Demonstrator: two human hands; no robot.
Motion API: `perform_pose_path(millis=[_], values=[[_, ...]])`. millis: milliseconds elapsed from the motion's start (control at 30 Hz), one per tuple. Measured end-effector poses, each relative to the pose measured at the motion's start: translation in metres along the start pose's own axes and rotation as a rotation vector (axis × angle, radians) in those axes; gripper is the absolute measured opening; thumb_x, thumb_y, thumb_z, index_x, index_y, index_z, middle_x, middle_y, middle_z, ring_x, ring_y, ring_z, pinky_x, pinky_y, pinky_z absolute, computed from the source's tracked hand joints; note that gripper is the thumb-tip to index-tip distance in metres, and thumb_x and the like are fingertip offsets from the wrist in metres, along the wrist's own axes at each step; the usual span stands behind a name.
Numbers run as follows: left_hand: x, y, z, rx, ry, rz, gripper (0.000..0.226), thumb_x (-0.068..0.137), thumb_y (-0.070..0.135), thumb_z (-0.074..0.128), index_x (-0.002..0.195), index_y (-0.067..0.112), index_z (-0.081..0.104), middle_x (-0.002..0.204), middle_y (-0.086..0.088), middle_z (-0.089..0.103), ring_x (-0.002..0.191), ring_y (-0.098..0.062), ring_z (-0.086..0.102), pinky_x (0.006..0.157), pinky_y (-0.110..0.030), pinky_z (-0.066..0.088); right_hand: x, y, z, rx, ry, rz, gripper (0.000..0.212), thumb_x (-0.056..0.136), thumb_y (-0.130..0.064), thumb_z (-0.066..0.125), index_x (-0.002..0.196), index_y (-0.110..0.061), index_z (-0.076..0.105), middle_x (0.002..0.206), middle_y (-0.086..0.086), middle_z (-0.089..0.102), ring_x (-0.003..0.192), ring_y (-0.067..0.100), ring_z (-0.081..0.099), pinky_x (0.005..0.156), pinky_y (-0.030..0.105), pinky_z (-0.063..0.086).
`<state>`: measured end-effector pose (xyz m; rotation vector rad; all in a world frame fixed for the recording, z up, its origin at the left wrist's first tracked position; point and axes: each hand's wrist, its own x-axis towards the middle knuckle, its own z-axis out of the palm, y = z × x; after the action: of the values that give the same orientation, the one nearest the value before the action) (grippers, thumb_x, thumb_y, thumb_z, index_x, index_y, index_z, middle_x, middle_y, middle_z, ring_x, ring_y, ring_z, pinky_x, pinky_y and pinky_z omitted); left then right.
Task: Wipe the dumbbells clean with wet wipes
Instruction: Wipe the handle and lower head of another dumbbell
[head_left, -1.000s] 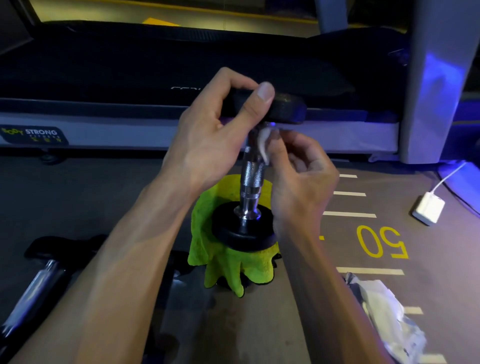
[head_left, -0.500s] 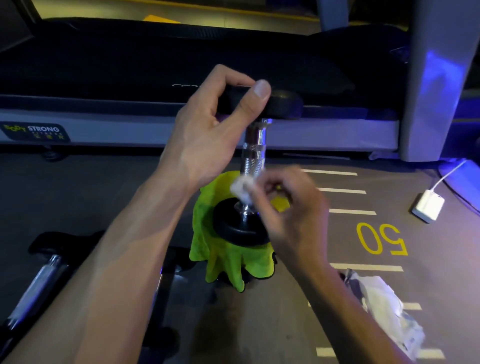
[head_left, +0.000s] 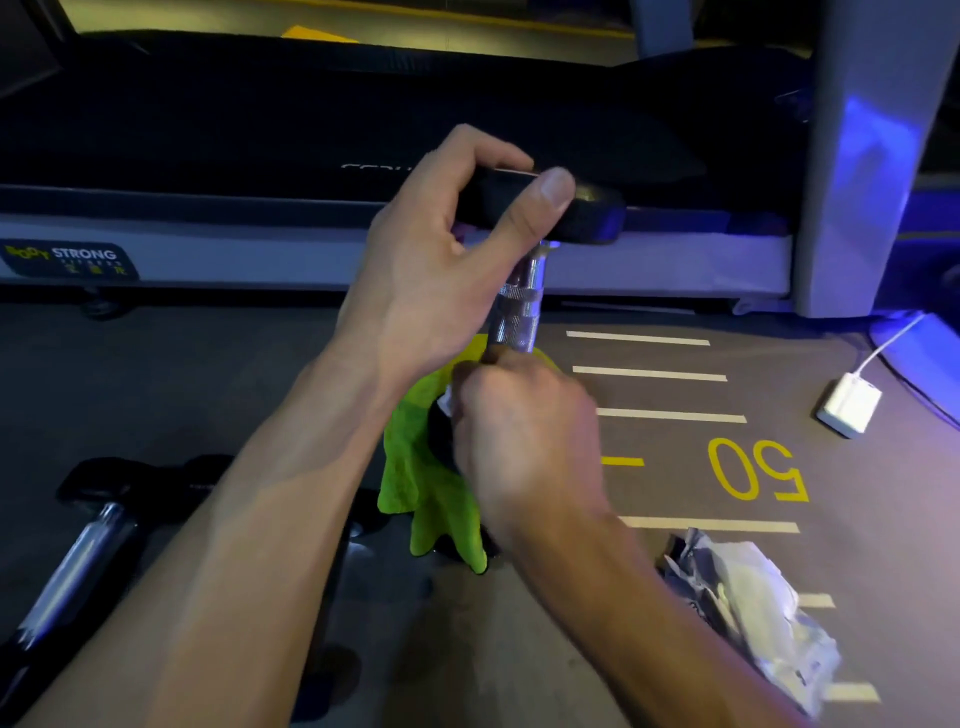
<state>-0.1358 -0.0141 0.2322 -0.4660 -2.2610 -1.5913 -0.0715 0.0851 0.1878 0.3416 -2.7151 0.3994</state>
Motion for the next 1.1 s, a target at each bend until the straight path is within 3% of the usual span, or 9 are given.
perform_pose_path(millis=[67,167,300,400,600,700,767,933,1100], values=[[0.000,0.000,-0.001,0.007,0.009,0.009,0.033,0.098,0.056,0.062,0.113,0.027,0.065,0.098,0.017,0.063,0.087,0.004,0.058,0.080,-0.023,0.047,0.005,-0.015,-0.006,-0.046,-0.080,0.008,0.024,0.073,-0.004,0.076,0.073,-0.020,0.057,0.077,-0.001,0.048,0.069,0.032,0.045,0.046,0.030,0.018],[-0.002,-0.004,-0.007,0.022,0.035,0.005,0.033,0.098,0.058,0.061,0.113,0.029,0.064,0.096,0.018,0.064,0.085,0.002,0.058,0.078,-0.029,0.051,-0.003,0.003,-0.009,0.091,-0.170,0.044,0.013,0.091,-0.012,0.062,0.080,-0.019,0.058,0.085,-0.003,0.049,0.076,0.029,0.043,0.058,0.035,0.033],[-0.007,-0.011,-0.018,-0.019,0.031,0.012,0.024,0.099,0.056,0.059,0.110,0.034,0.062,0.092,0.023,0.063,0.087,-0.002,0.057,0.085,-0.042,0.053,-0.016,0.036,-0.010,0.253,-0.104,0.125,0.015,0.083,-0.017,0.073,0.070,-0.020,0.067,0.071,-0.006,0.061,0.064,0.018,0.057,0.060,0.033,0.047],[-0.009,-0.015,-0.024,-0.089,-0.014,0.034,0.017,0.101,0.049,0.056,0.111,0.036,0.059,0.093,0.030,0.063,0.091,0.004,0.058,0.087,-0.032,0.051,-0.014,0.053,-0.010,0.231,-0.125,0.196,0.022,0.081,-0.012,0.066,0.064,-0.026,0.062,0.069,-0.007,0.060,0.063,0.011,0.051,0.057,0.024,0.038],[-0.008,-0.021,-0.028,-0.167,-0.058,0.038,0.020,0.101,0.046,0.053,0.116,0.033,0.058,0.093,0.034,0.062,0.090,0.009,0.056,0.087,-0.020,0.048,-0.026,0.043,0.006,0.269,0.045,0.089,0.013,0.084,-0.019,0.072,0.074,-0.027,0.068,0.074,-0.010,0.061,0.064,0.008,0.056,0.061,0.030,0.047],[-0.007,-0.020,-0.026,-0.161,-0.069,0.067,0.028,0.099,0.049,0.052,0.120,0.031,0.058,0.116,0.024,0.062,0.109,0.006,0.058,0.095,-0.014,0.044,-0.033,0.040,0.006,0.460,0.036,0.022,0.008,0.084,-0.022,0.073,0.077,-0.027,0.072,0.083,-0.014,0.067,0.071,0.001,0.058,0.067,0.017,0.046],[-0.010,-0.018,-0.023,-0.108,-0.075,0.094,0.029,0.101,0.047,0.049,0.124,0.032,0.058,0.135,0.010,0.055,0.125,0.003,0.054,0.101,-0.010,0.040,-0.031,0.039,0.013,0.459,0.047,0.011,0.007,0.084,-0.023,0.076,0.079,-0.026,0.073,0.082,-0.013,0.066,0.071,0.002,0.057,0.067,0.019,0.047],[-0.015,-0.017,-0.024,-0.047,-0.071,0.176,0.020,0.111,0.027,0.044,0.125,0.032,0.059,0.132,-0.002,0.057,0.125,-0.006,0.055,0.104,-0.015,0.038,-0.030,0.038,0.028,0.437,0.182,0.029,0.010,0.088,-0.018,0.078,0.084,-0.023,0.071,0.084,-0.009,0.064,0.070,0.009,0.058,0.065,0.027,0.049],[-0.010,-0.013,-0.024,-0.044,-0.077,0.149,0.017,0.110,0.032,0.047,0.122,0.033,0.059,0.130,-0.005,0.061,0.121,-0.014,0.060,0.104,-0.027,0.047,0.005,0.025,0.008,0.328,0.379,-0.068,0.007,0.091,-0.014,0.068,0.084,-0.013,0.071,0.082,-0.001,0.060,0.070,0.010,0.053,0.064,0.011,0.034]])
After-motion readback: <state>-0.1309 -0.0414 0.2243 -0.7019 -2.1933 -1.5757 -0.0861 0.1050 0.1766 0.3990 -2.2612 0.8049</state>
